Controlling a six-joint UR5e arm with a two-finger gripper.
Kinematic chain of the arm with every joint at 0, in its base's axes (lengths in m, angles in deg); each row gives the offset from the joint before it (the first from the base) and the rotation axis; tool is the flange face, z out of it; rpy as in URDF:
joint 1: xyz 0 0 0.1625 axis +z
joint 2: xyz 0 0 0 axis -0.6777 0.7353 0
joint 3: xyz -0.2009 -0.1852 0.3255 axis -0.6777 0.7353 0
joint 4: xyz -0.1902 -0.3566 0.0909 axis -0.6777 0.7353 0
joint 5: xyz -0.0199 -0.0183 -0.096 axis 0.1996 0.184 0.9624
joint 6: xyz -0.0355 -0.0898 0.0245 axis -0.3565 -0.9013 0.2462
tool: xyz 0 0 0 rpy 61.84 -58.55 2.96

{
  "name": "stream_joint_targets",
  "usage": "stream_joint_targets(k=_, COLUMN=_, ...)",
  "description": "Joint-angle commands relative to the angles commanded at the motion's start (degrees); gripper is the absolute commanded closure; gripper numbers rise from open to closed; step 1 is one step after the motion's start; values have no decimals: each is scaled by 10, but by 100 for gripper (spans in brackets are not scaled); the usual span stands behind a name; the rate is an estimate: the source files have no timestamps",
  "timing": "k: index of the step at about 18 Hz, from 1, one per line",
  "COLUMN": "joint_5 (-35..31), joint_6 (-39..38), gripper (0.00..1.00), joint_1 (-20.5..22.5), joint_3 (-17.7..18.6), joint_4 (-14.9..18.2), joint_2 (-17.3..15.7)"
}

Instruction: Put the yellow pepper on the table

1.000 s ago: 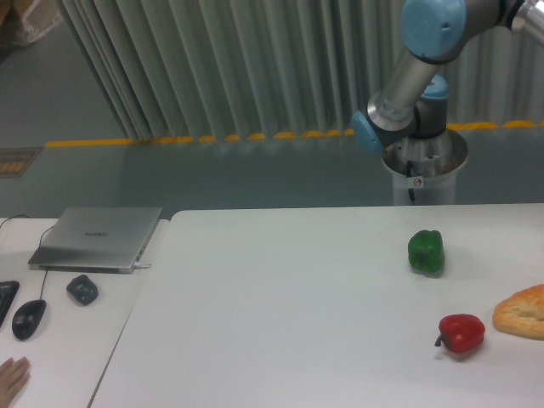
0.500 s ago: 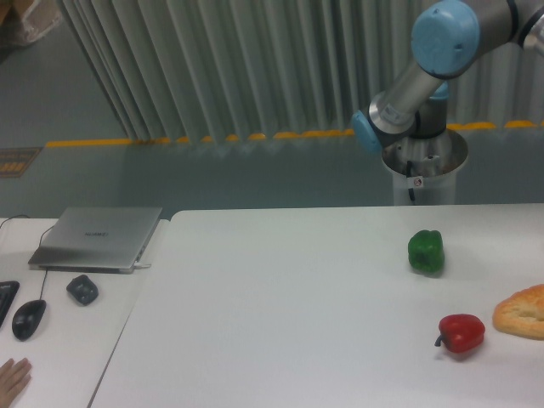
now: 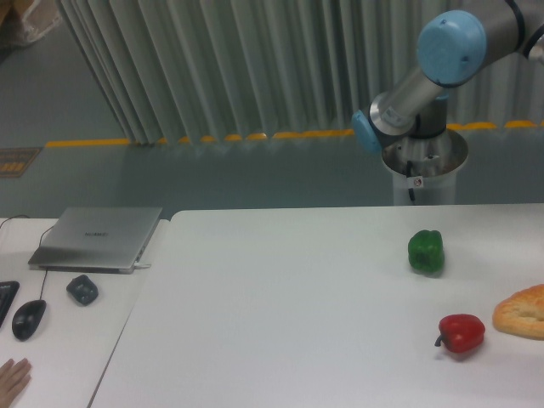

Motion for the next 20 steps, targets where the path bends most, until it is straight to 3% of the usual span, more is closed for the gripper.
stream_joint_targets(k=8, joint_5=-1, joint_6=-2, gripper=0, joint_1=0, joint_3=4, joint_4=0, joint_2=-2)
stream_joint_targets(k=12, joint_5=0, joint_6=-2, gripper=18, joint_1=0, joint_3=6, joint_4=0, joint_2=-2)
stream_joint_targets(k=14, joint_5=0, joint_6=0, gripper=18, joint_1=0, joint_3=8, joint_4=0, joint_2=-2)
stream_joint_targets(k=16, joint_5=0, joint_6=-1, gripper=34, joint_1=0, joint_3=11, joint_4=0, joint_2=-4)
stream_joint_targets(k=20, joint_5=1, joint_6=1, gripper=34, joint_1=0, joint_3=15, joint_4=0, joint_2=-4)
